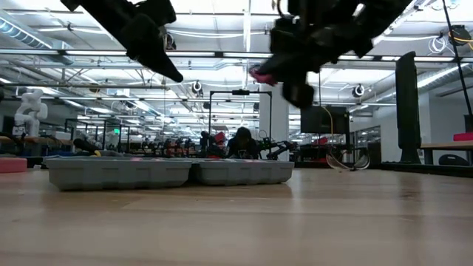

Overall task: Prefit tool cases
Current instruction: Put the red allen wrench into the gray prefit tools case

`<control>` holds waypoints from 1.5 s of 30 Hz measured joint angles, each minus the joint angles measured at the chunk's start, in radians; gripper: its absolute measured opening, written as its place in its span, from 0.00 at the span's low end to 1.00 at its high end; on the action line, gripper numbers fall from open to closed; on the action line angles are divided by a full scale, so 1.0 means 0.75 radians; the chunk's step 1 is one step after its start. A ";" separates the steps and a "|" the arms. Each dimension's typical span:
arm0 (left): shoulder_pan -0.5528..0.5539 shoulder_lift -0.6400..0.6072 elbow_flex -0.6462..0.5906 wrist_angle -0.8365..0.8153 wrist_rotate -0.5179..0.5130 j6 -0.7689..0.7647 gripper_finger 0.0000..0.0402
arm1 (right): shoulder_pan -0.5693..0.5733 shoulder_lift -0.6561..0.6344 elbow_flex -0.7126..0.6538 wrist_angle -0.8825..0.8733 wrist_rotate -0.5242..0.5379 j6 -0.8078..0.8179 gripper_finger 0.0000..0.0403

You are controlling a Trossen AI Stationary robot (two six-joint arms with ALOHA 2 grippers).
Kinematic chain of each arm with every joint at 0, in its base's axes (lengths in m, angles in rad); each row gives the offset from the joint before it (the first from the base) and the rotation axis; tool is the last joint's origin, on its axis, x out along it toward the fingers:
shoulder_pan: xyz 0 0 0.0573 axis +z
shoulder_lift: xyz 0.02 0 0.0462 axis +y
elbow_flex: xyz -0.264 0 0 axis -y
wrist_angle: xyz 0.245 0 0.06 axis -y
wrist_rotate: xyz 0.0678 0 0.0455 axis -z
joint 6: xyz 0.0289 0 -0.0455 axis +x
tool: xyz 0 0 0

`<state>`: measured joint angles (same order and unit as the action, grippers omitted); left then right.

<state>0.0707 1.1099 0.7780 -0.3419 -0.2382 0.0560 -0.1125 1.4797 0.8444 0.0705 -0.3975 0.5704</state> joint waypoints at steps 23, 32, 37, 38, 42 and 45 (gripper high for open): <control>-0.350 -0.414 0.043 -0.216 -0.519 -0.162 0.00 | 0.117 1.151 1.088 0.139 0.058 -0.114 0.04; -0.451 -0.415 0.007 -0.347 -0.572 -0.313 0.00 | 0.187 1.247 1.178 0.113 0.172 -0.086 0.04; -0.491 -0.414 -0.052 -0.350 -0.619 -0.383 0.00 | 0.231 1.228 1.176 0.097 0.174 -0.078 0.04; -0.496 -0.414 -0.067 -0.351 -0.628 -0.401 0.00 | 0.236 1.223 1.176 0.108 0.174 -0.077 0.04; -0.525 -0.409 -0.117 -0.356 -0.613 -0.497 0.00 | 0.244 1.189 1.177 0.097 0.176 -0.076 0.04; -0.581 -0.402 -0.157 -0.338 -0.500 -0.545 0.00 | 0.248 1.171 1.176 0.081 0.174 -0.071 0.04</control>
<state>-0.3653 0.8081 0.6604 -0.5955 -0.6136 -0.3527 0.0733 2.3583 1.7267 0.1310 -0.2671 0.5173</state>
